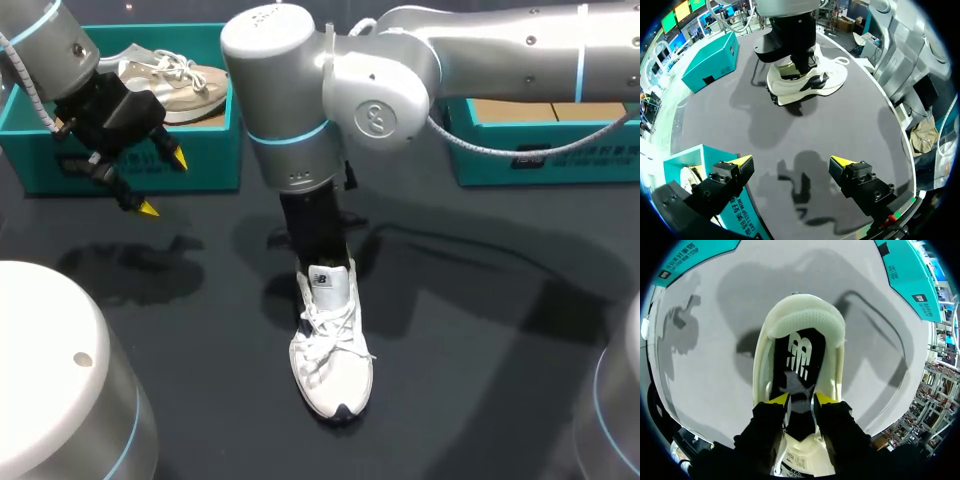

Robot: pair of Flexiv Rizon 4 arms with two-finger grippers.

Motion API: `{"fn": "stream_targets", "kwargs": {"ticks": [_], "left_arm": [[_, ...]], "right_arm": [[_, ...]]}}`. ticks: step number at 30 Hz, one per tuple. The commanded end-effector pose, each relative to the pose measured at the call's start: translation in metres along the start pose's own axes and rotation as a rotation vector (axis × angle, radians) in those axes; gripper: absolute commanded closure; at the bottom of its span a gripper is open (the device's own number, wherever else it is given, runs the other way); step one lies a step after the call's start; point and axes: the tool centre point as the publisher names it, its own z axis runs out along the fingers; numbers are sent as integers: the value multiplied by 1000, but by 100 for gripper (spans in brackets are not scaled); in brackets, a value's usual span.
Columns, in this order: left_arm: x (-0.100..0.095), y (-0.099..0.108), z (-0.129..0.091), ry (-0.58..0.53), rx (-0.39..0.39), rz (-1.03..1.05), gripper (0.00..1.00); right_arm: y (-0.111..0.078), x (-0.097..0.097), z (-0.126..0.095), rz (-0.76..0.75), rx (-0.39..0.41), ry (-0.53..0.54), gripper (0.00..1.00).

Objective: Take the shoe out of the shoebox, open the shoe tongue, remove and reinsert the insole, then place the shoe into the shoebox

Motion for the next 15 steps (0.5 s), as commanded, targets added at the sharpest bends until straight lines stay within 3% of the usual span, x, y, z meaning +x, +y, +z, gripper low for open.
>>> {"fn": "stream_targets", "kwargs": {"ticks": [1, 8, 12, 15], "left_arm": [[1, 0, -1, 0, -2, 0, 0], [1, 0, -1, 0, -2, 0, 0], [1, 0, -1, 0, -2, 0, 0], [1, 0, -1, 0, -2, 0, 0]], "right_arm": [[0, 4, -3, 1, 7, -15, 63], [2, 2, -4, 0, 25, -25, 49], [2, 2, -6, -4, 31, -32, 22], [3, 1, -6, -6, 36, -33, 9]]}}
